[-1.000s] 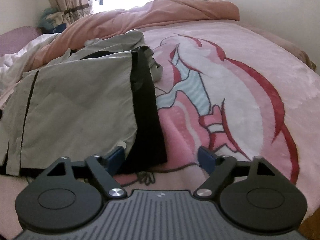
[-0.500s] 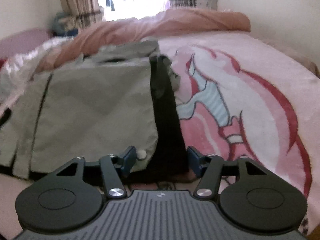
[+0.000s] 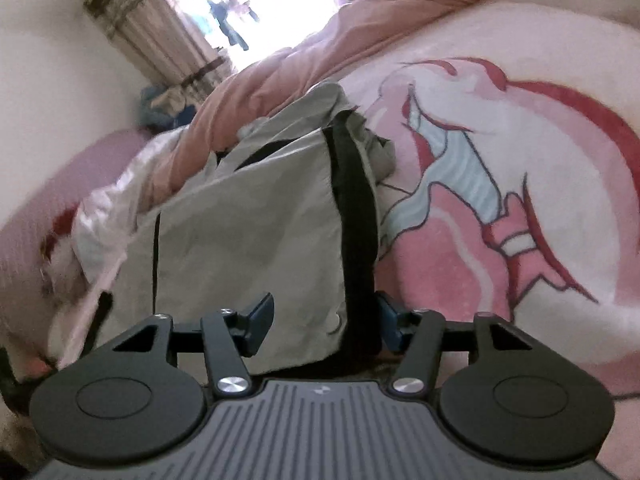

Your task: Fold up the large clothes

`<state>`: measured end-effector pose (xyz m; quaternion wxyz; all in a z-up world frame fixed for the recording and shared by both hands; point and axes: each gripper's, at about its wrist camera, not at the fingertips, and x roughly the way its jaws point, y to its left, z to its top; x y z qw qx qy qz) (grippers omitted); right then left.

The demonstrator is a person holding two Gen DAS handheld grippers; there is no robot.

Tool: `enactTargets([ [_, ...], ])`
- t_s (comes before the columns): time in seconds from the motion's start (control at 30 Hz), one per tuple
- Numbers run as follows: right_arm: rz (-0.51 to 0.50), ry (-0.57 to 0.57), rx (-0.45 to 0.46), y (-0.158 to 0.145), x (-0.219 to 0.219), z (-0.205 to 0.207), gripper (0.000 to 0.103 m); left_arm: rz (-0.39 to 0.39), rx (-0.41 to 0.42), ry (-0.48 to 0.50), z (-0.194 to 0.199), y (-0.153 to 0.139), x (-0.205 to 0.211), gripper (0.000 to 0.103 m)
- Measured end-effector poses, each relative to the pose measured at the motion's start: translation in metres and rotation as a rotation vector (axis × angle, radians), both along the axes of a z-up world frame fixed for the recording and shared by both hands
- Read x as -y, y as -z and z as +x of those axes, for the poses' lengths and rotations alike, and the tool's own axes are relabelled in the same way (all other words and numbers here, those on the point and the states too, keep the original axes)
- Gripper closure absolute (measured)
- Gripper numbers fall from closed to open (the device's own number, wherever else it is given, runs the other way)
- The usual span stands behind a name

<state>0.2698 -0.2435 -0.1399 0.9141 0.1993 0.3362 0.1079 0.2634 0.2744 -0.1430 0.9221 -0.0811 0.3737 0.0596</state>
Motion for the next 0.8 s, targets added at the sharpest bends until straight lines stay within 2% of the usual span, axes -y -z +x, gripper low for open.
enactTargets([
  [0.07,-0.031,0.022,-0.039,0.007,-0.002,0.008,0.027,0.001,0.001,0.001,0.004,0.001,0.002,0.004],
  [0.1,-0.040,0.017,-0.010,0.008,-0.006,0.007,0.017,-0.006,0.003,-0.002,0.005,0.001,0.001,0.004],
  [0.17,-0.043,0.008,0.012,0.010,-0.012,0.008,0.010,-0.016,0.006,-0.008,0.005,0.001,0.000,0.005],
  [0.23,-0.120,0.009,0.026,0.010,-0.026,0.007,0.010,-0.016,0.006,-0.012,0.005,0.000,0.001,0.008],
  [0.3,-0.238,-0.005,0.035,0.010,-0.043,0.007,0.010,0.003,0.012,-0.009,0.003,-0.002,0.003,0.019],
  [0.33,-0.291,-0.005,0.037,0.010,-0.050,0.006,0.015,0.010,0.013,-0.008,0.003,-0.002,0.002,0.022],
  [0.37,-0.363,0.022,0.039,0.011,-0.059,0.006,0.042,0.015,0.015,-0.010,0.002,-0.002,0.001,0.028],
  [0.4,-0.420,0.061,0.038,0.011,-0.063,0.006,0.058,0.015,0.018,-0.016,0.002,-0.002,0.000,0.035],
  [0.43,-0.425,0.078,0.031,0.009,-0.062,0.006,0.066,0.012,0.024,-0.022,0.002,-0.001,-0.003,0.040],
  [0.47,-0.388,0.097,0.023,0.006,-0.056,0.006,0.081,0.011,0.028,-0.036,0.000,-0.002,-0.006,0.056],
  [0.5,-0.331,0.122,0.014,0.003,-0.047,0.005,0.091,0.011,0.030,-0.052,0.000,-0.004,-0.009,0.076],
  [0.53,-0.278,0.130,0.010,0.000,-0.038,0.004,0.093,0.009,0.029,-0.063,-0.002,-0.007,-0.012,0.081],
  [0.57,-0.240,0.124,0.013,-0.002,-0.031,0.001,0.094,0.011,0.030,-0.073,-0.003,-0.009,-0.014,0.092],
  [0.67,-0.247,0.105,0.055,-0.012,-0.032,-0.010,0.095,0.007,0.039,-0.082,-0.009,-0.020,-0.015,0.095],
  [0.8,-0.307,0.111,0.095,-0.027,-0.045,-0.022,0.095,0.082,0.075,-0.071,-0.023,-0.040,0.000,0.096],
])
